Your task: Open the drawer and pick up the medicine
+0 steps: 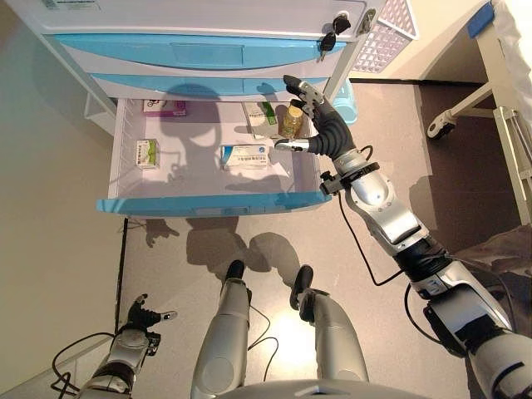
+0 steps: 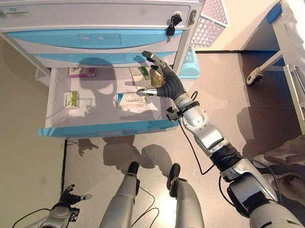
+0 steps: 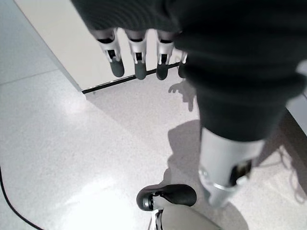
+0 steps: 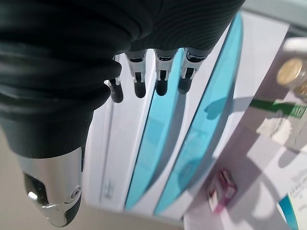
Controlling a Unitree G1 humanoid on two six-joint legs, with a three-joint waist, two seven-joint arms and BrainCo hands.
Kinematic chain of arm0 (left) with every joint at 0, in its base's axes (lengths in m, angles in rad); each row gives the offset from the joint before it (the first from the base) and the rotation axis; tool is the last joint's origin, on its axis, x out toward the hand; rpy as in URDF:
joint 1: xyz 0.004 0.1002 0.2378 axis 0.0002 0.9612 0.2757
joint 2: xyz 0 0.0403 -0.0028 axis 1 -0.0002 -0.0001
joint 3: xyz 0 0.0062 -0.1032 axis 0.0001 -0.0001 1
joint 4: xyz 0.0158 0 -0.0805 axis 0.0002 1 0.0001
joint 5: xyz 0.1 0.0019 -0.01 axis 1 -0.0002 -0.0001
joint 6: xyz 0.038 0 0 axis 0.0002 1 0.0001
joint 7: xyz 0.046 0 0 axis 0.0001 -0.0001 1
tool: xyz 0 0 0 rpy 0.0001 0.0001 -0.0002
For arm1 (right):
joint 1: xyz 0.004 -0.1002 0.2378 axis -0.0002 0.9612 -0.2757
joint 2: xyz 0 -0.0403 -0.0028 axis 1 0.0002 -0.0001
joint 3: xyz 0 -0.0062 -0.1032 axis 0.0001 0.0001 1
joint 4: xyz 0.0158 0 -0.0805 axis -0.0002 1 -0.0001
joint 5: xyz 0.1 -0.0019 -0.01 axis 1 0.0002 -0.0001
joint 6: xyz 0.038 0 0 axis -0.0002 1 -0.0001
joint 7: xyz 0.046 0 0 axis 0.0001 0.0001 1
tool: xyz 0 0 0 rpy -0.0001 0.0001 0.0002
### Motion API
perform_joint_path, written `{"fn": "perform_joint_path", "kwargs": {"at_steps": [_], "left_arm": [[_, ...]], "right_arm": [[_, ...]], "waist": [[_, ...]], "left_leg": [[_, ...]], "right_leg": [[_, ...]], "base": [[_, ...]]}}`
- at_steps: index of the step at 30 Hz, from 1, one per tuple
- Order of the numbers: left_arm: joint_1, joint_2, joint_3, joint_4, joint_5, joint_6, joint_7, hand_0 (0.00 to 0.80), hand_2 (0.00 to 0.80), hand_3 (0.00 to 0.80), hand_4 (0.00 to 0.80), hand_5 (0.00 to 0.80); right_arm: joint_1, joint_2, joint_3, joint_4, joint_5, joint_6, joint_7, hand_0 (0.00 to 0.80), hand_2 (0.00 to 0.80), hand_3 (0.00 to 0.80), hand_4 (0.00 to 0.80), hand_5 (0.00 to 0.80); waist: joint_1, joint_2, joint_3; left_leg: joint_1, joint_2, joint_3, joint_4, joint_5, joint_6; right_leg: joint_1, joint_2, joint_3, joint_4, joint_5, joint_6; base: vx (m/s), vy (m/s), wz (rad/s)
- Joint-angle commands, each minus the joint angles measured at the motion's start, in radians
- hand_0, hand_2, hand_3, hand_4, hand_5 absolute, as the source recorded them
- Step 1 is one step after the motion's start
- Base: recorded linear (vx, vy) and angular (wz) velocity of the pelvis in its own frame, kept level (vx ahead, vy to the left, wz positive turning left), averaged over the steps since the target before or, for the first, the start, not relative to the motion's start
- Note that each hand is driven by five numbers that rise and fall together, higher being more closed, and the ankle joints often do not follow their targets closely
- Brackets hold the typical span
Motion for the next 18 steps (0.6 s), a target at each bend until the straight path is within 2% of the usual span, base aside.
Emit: {"fn": "perform_joint_path", "kwargs": {"at_steps": [1, 11, 18], "left_arm": [[0.015, 0.038, -0.037, 0.021, 0.0, -0.006, 0.02, 0.0, 0.0, 0.0, 0.0, 0.0], [0.003, 0.074, -0.061, 0.003, 0.017, -0.013, 0.018, 0.0, 0.0, 0.0, 0.0, 0.0], [-0.008, 0.099, -0.087, -0.002, 0.011, -0.019, 0.023, 0.0, 0.0, 0.0, 0.0, 0.0]], "right_arm": [[-0.056, -0.017, 0.02, -0.053, -0.028, -0.061, 0.002, 0.0, 0.0, 0.0, 0.0, 0.0], [-0.215, -0.031, 0.145, 0.035, -0.134, -0.03, 0.015, 0.0, 0.0, 0.0, 0.0, 0.0], [-0.391, 0.02, 0.259, 0.236, -0.303, 0.015, -0.006, 0.0, 0.0, 0.0, 0.0, 0.0]], "waist": [[0.012, -0.011, -0.04], [0.027, -0.023, -0.01], [0.046, -0.028, 0.007]], "left_leg": [[-0.037, -0.055, 0.021, -0.024, 0.046, 0.07], [-0.04, -0.052, 0.026, -0.034, 0.053, 0.072], [-0.046, -0.061, 0.023, -0.033, 0.056, 0.075]], "right_leg": [[0.026, 0.002, -0.006, 0.051, -0.052, 0.056], [0.018, 0.002, -0.002, 0.033, -0.036, 0.057], [0.018, 0.001, -0.005, 0.035, -0.034, 0.055]], "base": [[-0.015, 0.005, 0.04], [0.0, 0.0, 0.0], [0.0, 0.0, 0.0]]}}
